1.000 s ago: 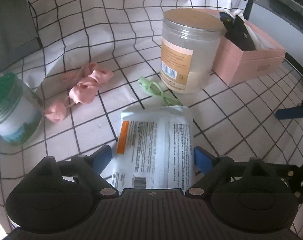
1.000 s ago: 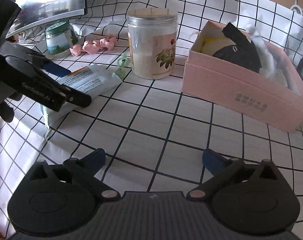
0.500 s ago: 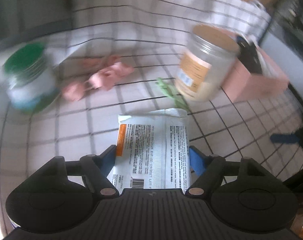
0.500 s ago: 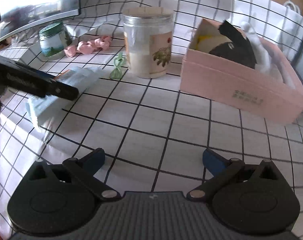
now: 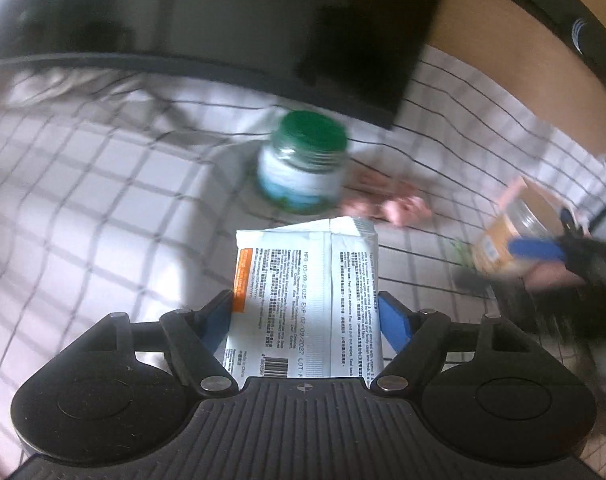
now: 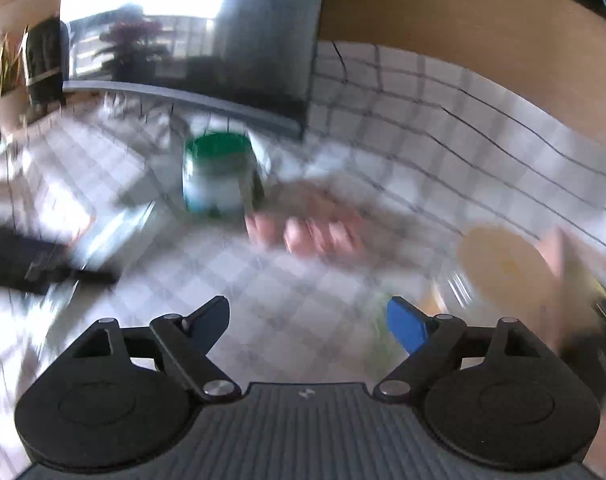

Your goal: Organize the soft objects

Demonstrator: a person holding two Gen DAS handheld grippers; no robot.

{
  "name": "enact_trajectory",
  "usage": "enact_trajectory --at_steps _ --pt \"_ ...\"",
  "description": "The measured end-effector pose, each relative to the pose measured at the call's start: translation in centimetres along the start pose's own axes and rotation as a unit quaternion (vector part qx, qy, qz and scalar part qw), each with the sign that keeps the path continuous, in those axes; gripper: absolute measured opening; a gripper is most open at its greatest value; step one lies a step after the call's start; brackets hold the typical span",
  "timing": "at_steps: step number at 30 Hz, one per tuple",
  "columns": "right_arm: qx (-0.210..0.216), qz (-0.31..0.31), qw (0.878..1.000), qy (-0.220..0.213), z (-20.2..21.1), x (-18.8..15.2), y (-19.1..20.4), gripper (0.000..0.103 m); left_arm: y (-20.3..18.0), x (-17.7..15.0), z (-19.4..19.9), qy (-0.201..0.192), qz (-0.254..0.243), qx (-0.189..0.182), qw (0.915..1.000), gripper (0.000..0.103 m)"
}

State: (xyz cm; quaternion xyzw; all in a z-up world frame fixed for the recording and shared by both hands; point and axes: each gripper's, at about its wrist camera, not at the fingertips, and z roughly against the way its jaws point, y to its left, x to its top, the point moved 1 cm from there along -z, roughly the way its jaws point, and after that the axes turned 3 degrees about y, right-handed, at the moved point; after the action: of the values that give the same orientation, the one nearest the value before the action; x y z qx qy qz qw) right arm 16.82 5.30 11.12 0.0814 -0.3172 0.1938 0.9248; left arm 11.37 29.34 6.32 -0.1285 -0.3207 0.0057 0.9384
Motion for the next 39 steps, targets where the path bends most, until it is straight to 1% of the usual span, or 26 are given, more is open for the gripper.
enact_trajectory --at_steps 1,2,3,4,6,8,9,14,17,18,20,21,22,23,25,31,33,35,36,39 --pt "-0.001 -0.003 1.0 0.001 -1.3 1.2 -0.1 0.083 0.6 -0.2 0.2 -0.002 0.01 0.0 0.9999 0.081" --pt "-0.012 -0.008 1.0 0.004 -2.7 2.4 -0.2 0.079 1.1 -0.4 0.5 -0.003 0.019 -0.001 0.9998 0.081" --pt "-0.016 -0.017 1.0 0.01 -4.0 3.5 -0.5 0.069 1.7 -0.6 0.7 -0.005 0.029 -0.002 0.9996 0.081" --pt "-0.011 -0.029 0.999 0.018 -4.9 4.4 -1.0 0.062 2.1 -0.9 1.0 -0.007 0.035 -0.002 0.9994 0.081" --pt "-0.005 -0.064 0.997 0.032 -7.0 6.2 -2.2 0.058 3.0 -1.5 1.4 -0.012 0.05 0.0 0.9987 0.081" --pt "0.0 -0.081 0.996 0.037 -8.6 7.0 -3.0 0.058 3.8 -2.3 1.9 -0.014 0.065 0.001 0.9978 0.081" --pt "0.003 -0.079 0.996 0.044 -9.5 7.3 -3.1 0.058 4.1 -2.6 1.9 -0.013 0.07 0.001 0.9974 0.081" --pt "-0.023 -0.017 0.997 0.072 -12.7 7.3 -1.9 0.06 5.4 -3.9 2.3 -0.008 0.091 0.003 0.9958 0.081" --pt "-0.02 -0.013 0.997 0.075 -13.6 7.2 -1.7 0.06 5.9 -4.2 2.2 -0.008 0.101 0.001 0.9949 0.081" --pt "-0.019 -0.013 0.997 0.075 -13.7 7.2 -1.6 0.056 6.0 -4.2 2.0 -0.007 0.101 0.0 0.9948 0.081" --pt "-0.014 -0.017 0.998 0.066 -13.4 7.2 -1.7 0.048 5.8 -4.1 1.9 -0.007 0.101 -0.001 0.9949 0.081" --pt "-0.008 -0.016 0.998 0.063 -12.8 7.1 -1.6 0.035 5.8 -4.1 1.9 -0.008 0.1 -0.002 0.9949 0.081" --pt "-0.002 -0.014 0.998 0.062 -12.3 7.2 -1.5 0.01 5.7 -3.9 1.9 -0.01 0.099 -0.003 0.995 0.081" --pt "0.0 -0.013 0.998 0.064 -11.7 7.2 -1.4 0.003 5.6 -3.7 1.9 -0.012 0.099 -0.005 0.995 0.081" --pt "0.003 -0.01 0.998 0.061 -10.3 7.6 -1.3 0.002 5.3 -3.0 1.8 -0.018 0.094 -0.007 0.9954 0.081" --pt "0.017 -0.003 1.0 0.026 -4.8 8.4 -2.0 0.002 3.3 0.4 2.3 -0.056 0.058 -0.005 0.9968 0.081" --pt "0.02 0.014 0.999 0.029 -4.0 8.3 -2.0 0.002 2.8 1.0 2.3 -0.063 0.049 -0.006 0.9968 0.081" --pt "-0.006 0.053 0.998 0.02 -3.8 7.7 -1.2 0.007 2.3 1.3 2.1 -0.064 0.045 -0.01 0.9969 0.081" --pt "-0.021 0.078 0.997 0.016 -3.8 7.2 -0.9 0.011 2.2 1.2 2.0 -0.061 0.045 -0.012 0.9971 0.081" --pt "-0.057 0.14 0.988 0.009 -5.1 6.0 0.6 0.013 2.0 0.3 1.4 -0.043 0.043 -0.018 0.998 0.081"
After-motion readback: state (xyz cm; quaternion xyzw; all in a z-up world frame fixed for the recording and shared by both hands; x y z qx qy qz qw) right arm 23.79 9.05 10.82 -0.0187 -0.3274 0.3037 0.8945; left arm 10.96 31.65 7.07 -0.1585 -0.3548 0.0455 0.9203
